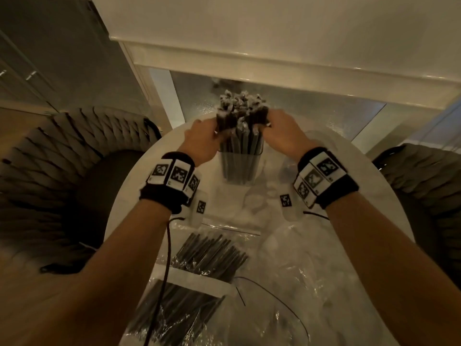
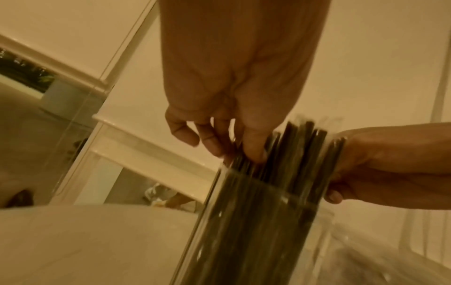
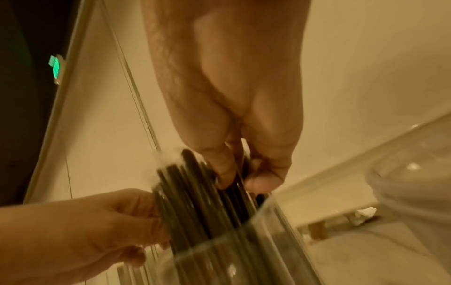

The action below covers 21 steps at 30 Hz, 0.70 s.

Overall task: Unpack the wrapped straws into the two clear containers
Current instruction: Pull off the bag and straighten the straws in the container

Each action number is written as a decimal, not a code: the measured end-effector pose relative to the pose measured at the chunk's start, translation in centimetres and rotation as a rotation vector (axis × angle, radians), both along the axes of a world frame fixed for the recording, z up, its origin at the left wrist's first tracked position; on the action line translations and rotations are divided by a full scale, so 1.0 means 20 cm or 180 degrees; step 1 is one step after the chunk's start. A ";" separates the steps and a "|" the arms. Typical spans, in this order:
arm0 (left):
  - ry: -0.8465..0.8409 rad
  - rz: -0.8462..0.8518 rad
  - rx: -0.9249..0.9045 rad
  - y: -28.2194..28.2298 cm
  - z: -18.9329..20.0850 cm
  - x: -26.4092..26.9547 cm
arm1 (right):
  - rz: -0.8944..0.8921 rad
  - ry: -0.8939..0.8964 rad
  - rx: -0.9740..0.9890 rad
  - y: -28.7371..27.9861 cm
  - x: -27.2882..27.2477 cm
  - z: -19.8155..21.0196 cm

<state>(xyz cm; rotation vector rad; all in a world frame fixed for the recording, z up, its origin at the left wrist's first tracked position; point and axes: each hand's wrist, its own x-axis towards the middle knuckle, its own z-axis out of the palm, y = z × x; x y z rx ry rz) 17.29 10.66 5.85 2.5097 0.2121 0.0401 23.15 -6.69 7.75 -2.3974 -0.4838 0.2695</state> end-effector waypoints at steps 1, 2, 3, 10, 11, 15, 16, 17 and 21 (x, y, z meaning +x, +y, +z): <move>0.0144 -0.0026 0.0070 -0.01 -0.02 0.00 | 0.0063 0.0032 -0.0124 0.01 -0.01 -0.03; 0.0185 0.0039 0.0060 -0.02 -0.05 -0.01 | 0.0083 0.0012 -0.0164 0.01 -0.03 -0.06; 0.0112 0.0165 -0.0046 -0.03 -0.08 -0.02 | 0.0057 -0.0066 -0.0135 0.01 -0.05 -0.08; -0.1198 0.1197 -0.1204 -0.07 -0.06 -0.29 | -0.0811 -0.0804 0.1348 -0.13 -0.22 -0.12; -0.1183 0.1068 -0.1174 -0.10 -0.07 -0.30 | -0.0646 -0.0788 0.1356 -0.12 -0.25 -0.13; -0.0870 0.0472 -0.0715 -0.20 -0.07 -0.22 | -0.0250 -0.0362 0.0933 0.01 -0.28 -0.15; -0.0853 0.0458 -0.0663 -0.21 -0.06 -0.20 | -0.0216 -0.0325 0.0869 0.04 -0.28 -0.14; -0.0855 0.0460 -0.0640 -0.21 -0.04 -0.17 | -0.0205 -0.0305 0.0854 0.06 -0.27 -0.13; -0.0823 0.0175 -0.0396 -0.16 0.07 -0.12 | -0.0251 -0.0442 0.0773 0.02 -0.16 -0.03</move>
